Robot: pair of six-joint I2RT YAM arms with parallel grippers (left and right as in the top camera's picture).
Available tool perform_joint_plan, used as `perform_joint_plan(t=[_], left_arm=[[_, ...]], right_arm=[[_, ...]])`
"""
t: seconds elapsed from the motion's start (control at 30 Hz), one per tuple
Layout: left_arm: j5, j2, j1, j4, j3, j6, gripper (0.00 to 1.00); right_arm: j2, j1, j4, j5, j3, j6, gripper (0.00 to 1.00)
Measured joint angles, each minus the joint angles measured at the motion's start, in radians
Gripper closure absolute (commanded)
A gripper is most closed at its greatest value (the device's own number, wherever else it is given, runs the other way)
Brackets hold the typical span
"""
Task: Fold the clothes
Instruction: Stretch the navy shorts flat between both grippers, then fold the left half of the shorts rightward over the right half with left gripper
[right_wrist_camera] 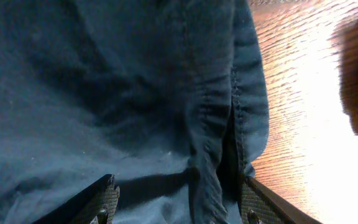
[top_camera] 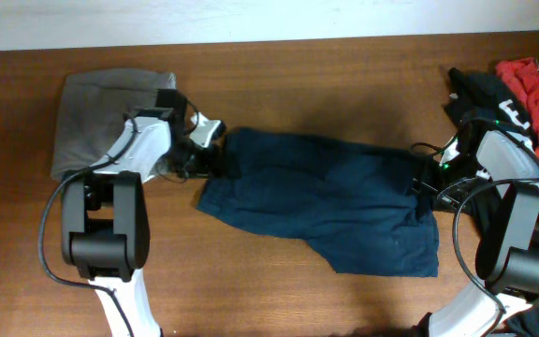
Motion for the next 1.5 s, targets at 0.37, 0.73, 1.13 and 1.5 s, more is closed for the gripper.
perform_joint_plan(t=[0.37,0.73,1.13,1.5], left_arm=[[0.05,0.081,-0.078,0.033,0.024,0.012,0.99],[-0.244,0.048,0.052,-0.438,0.178,-0.038,0.99],[-0.535,-0.266,-0.156,-0.551,0.371,-0.23,0.99],[-0.473,-0.068,-0.644,-0.181,0.288,-0.628,0.54]], right_arm=[[0.0,0.0,-0.002,-0.007,0.0,-0.006,0.34],[0.0,-0.034,-0.084,-0.043,0.001,-0.006,0.38],[0.0,-0.035,-0.089,-0.058,0.001,-0.01,0.38],[0.0,-0.035,-0.089,-0.06,0.001,-0.01,0.37]])
